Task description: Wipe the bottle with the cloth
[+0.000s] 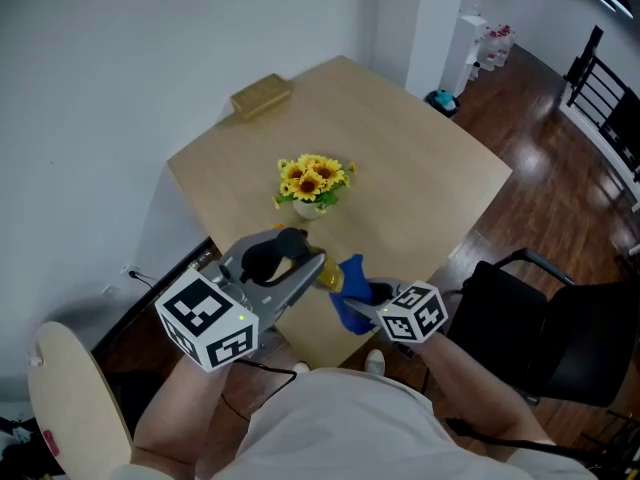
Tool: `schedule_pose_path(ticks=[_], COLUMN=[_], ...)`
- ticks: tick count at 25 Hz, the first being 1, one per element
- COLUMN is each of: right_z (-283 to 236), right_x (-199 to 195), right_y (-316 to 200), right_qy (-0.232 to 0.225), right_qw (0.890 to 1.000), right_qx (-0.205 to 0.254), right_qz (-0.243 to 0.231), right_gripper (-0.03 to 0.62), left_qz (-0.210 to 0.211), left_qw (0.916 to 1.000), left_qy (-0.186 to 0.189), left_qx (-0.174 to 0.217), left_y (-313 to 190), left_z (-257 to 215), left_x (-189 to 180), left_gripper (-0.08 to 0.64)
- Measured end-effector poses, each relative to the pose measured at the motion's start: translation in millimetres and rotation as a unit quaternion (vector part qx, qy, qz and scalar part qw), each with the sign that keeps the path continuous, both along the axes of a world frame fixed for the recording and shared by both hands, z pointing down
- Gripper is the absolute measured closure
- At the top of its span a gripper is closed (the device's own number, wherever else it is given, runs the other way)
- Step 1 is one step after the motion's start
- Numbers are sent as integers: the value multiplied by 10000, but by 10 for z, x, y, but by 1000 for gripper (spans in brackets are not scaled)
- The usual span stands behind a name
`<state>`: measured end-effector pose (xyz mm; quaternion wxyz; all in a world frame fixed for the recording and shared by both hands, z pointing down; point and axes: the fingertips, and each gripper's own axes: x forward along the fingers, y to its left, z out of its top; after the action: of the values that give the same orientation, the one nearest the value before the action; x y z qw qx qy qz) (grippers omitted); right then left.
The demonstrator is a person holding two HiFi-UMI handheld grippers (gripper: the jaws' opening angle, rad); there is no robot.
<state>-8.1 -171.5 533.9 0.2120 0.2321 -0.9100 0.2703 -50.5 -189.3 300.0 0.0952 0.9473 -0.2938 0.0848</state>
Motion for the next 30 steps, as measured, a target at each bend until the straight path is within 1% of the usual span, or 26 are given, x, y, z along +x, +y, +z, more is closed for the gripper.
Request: schedule_pose_path(ticks=[2, 4, 5, 7, 10, 12, 14, 18, 21, 24, 27, 30], right_z=[-133, -249, -269, -240, -188, -203, -249, -365, -402, -394, -349, -354], right_x=[-228, -387, -411, -354, -134, 32, 220, 713, 1089, 1408, 1659, 1819], right_y=[103, 183, 212, 245, 251, 258, 277, 325, 416, 565, 708, 838], right_qy=[-385, -715, -783, -777, -742, -809, -952, -1161, -1139, -1118, -1034, -832], right_qw=[9989, 9965, 9958, 9957, 9959, 9950, 9925, 9842, 9784, 9731, 9682, 9677], right_qx=[-180, -352, -412, -491, -485, -447, -432, -297, -162, -96, -150, -153], right_qz=[-175, -234, -214, -103, 174, 388, 640, 1302, 1717, 2015, 2275, 2376], right_gripper=[440, 439, 440, 440, 439, 439, 440, 439, 439, 439, 440, 439], left_qz=[57, 73, 83, 92, 74, 62, 35, -149, -401, -706, -1014, -1341], left_qw=[10000, 10000, 9999, 9999, 9997, 9996, 9996, 9985, 9971, 9945, 9920, 9882], left_qy=[0, -48, -85, -129, -220, -252, -261, -500, -610, -764, -737, -729], left_qx=[33, 43, 47, 9, -46, -85, -136, -157, -215, -155, -158, -149], left_y=[-7, -11, -10, -16, -50, -80, -116, -258, -450, -668, -924, -1177], left_z=[-10, 30, 60, 122, 226, 288, 357, 623, 913, 1227, 1572, 1909], left_x=[11, 12, 8, -11, -38, -49, -43, 19, 71, 136, 196, 232], left_gripper=[407, 407, 407, 407, 407, 407, 407, 407, 407, 407, 405, 405])
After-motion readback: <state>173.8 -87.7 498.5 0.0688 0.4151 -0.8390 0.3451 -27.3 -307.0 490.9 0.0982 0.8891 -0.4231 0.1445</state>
